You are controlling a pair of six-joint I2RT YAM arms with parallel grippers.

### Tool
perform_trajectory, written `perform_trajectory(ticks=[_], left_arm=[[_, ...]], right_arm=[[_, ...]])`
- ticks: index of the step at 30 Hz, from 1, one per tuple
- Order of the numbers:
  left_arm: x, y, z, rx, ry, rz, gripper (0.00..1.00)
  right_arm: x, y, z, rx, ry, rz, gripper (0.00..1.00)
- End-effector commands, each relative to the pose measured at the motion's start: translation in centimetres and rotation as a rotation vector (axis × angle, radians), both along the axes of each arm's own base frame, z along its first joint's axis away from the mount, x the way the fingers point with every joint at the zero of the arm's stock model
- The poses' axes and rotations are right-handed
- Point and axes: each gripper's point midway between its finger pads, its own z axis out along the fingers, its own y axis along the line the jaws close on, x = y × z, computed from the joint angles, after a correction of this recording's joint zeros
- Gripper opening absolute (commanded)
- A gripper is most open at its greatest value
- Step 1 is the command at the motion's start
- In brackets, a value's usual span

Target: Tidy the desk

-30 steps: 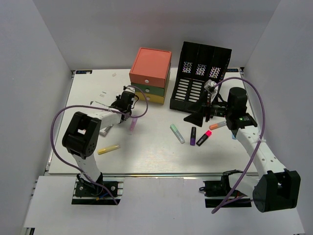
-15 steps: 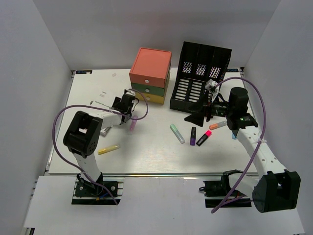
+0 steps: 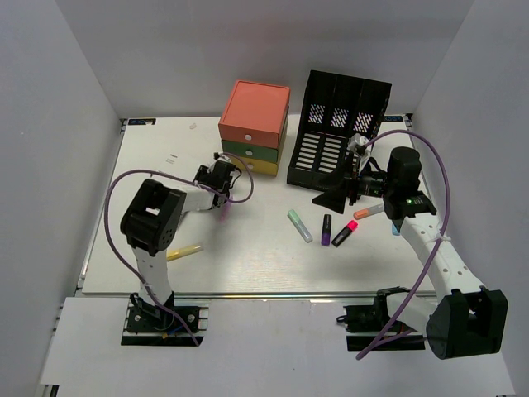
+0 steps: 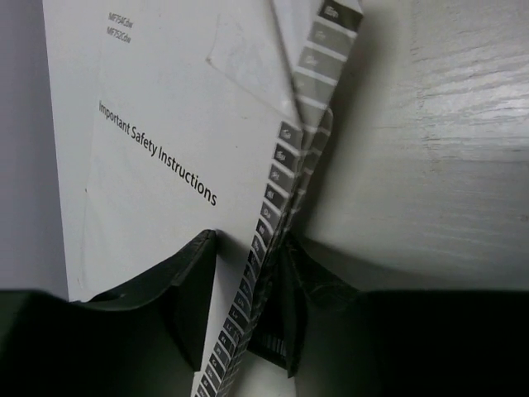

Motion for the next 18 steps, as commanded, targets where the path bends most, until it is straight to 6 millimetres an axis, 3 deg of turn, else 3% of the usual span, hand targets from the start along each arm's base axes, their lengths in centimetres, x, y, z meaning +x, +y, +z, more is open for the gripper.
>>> perform_trajectory(ticks=[1, 6, 11, 13, 18], left_arm=[[-0.2, 0.8, -0.6, 0.053, 0.034, 0.028, 0.44], [-0.3, 1.0, -0.7, 0.06, 0.031, 0.038, 0.19], [-0.3, 1.1, 0.2, 0.055, 0.0, 0.047, 0.08], [0.0, 0.9, 1.6, 0.037, -0.033, 0.041, 0.01], [1.3, -0.4, 6.5, -0.071, -0.149, 0.017, 0.0]], right_arm=[[-0.6, 0.0, 0.4, 0.016, -0.025, 0.024, 0.88], [-0.6, 0.0, 0.4, 0.018, -0.027, 0.025, 0.87], [-0.6, -0.1, 0.5, 0.019, -0.028, 0.024, 0.87], [-0.7, -0.1, 0.5, 0.02, -0.028, 0.028, 0.88], [-0.8, -0.1, 0.6, 0.022, -0.034, 0.033, 0.88]])
